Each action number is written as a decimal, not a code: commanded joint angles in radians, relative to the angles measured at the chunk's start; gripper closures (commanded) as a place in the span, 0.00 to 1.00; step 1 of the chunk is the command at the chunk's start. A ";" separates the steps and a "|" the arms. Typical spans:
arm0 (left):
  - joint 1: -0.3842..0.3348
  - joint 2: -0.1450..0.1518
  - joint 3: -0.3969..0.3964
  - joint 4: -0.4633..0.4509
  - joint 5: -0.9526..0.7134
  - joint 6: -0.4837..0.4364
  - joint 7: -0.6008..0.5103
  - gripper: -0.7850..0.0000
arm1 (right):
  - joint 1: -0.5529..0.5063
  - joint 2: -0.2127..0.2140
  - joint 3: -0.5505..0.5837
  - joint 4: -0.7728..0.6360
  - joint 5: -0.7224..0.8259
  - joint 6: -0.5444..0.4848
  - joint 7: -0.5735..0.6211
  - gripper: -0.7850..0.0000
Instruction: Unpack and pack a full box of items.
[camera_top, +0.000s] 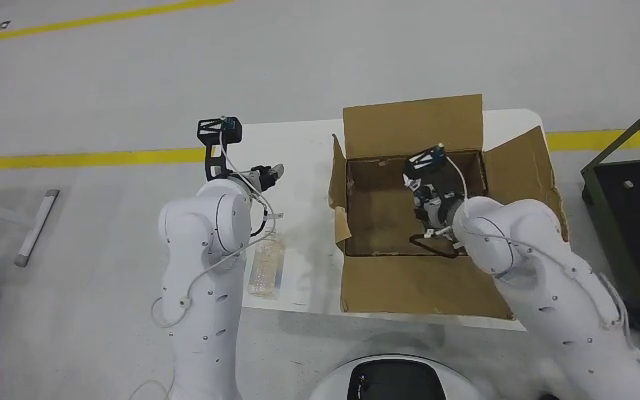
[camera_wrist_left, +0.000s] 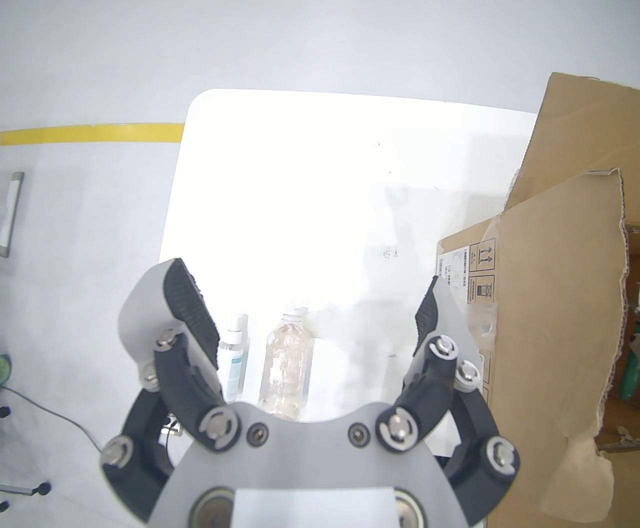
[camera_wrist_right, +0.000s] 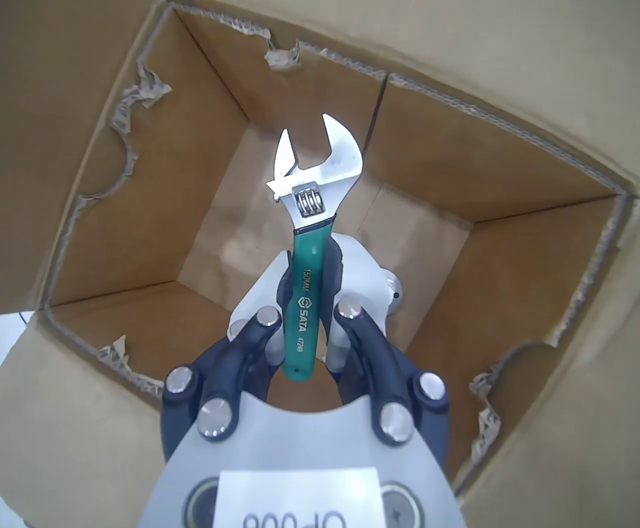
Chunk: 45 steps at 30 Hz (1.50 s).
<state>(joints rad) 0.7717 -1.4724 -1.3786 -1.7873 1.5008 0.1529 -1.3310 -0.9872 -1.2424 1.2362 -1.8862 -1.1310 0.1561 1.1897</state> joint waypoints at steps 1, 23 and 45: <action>0.000 0.000 0.000 0.000 0.000 0.000 0.000 0.00 | -0.032 0.001 0.048 -0.014 0.070 -0.001 -0.045 1.00; 0.000 0.000 0.000 0.000 0.000 0.000 0.000 0.00 | -0.104 0.003 0.145 -0.036 0.267 -0.056 -0.209 1.00; 0.000 0.000 0.000 0.000 0.000 0.000 0.000 0.00 | -0.216 0.016 0.333 -0.006 0.682 -0.236 -0.345 1.00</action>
<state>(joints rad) 0.7717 -1.4724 -1.3786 -1.7873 1.5008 0.1529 -1.3310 -1.2036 -1.2259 1.5690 -1.8925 -0.4494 -0.0795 0.8444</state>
